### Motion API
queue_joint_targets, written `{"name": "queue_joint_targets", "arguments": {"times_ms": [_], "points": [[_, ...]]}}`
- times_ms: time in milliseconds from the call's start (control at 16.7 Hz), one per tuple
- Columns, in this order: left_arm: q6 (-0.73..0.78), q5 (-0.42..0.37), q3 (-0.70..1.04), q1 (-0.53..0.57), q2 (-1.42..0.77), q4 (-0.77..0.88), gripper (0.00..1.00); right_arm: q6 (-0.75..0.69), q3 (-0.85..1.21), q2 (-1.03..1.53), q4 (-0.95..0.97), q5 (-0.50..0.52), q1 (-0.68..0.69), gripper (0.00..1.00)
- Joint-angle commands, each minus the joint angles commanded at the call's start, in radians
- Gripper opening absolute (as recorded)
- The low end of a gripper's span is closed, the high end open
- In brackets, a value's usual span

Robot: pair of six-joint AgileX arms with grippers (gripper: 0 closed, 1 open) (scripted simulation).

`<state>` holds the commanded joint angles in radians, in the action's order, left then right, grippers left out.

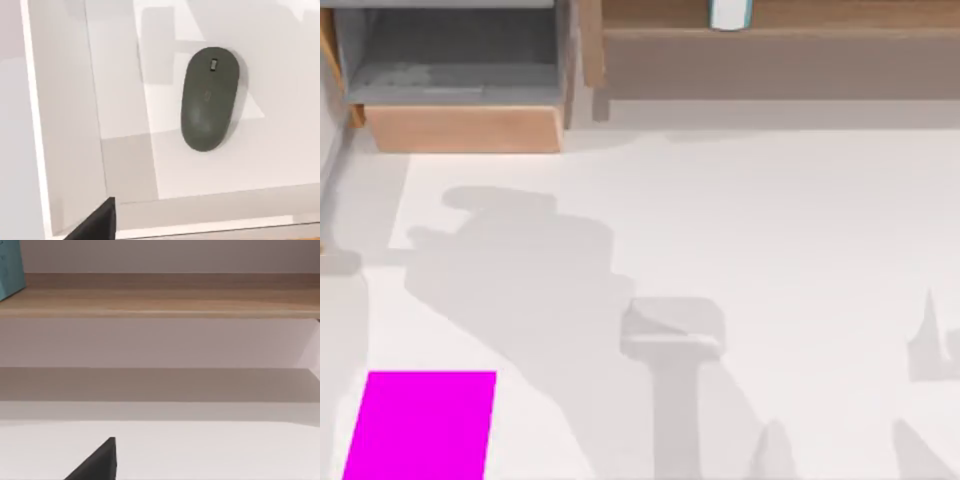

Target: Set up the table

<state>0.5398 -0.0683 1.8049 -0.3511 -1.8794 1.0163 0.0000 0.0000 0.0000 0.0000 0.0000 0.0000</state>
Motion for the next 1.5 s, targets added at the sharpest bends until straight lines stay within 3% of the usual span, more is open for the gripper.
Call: {"name": "queue_joint_targets", "arguments": {"times_ms": [300,600,1140,1500], "points": [[0.081,-0.008,0.466,-0.008,-0.498,0.251,1.00,0.000,0.000,0.000,0.000,0.000,0.000,1.00],[0.137,-0.005,0.747,0.006,-0.757,0.384,1.00,0.000,0.000,0.000,0.000,0.000,0.000,1.00],[0.149,-0.002,0.790,0.004,-0.780,0.412,1.00,0.000,0.000,0.000,0.000,0.000,0.000,1.00],[0.144,-0.007,0.808,0.017,-0.626,0.570,1.00,0.000,0.000,0.000,0.000,0.000,0.000,1.00]]}}
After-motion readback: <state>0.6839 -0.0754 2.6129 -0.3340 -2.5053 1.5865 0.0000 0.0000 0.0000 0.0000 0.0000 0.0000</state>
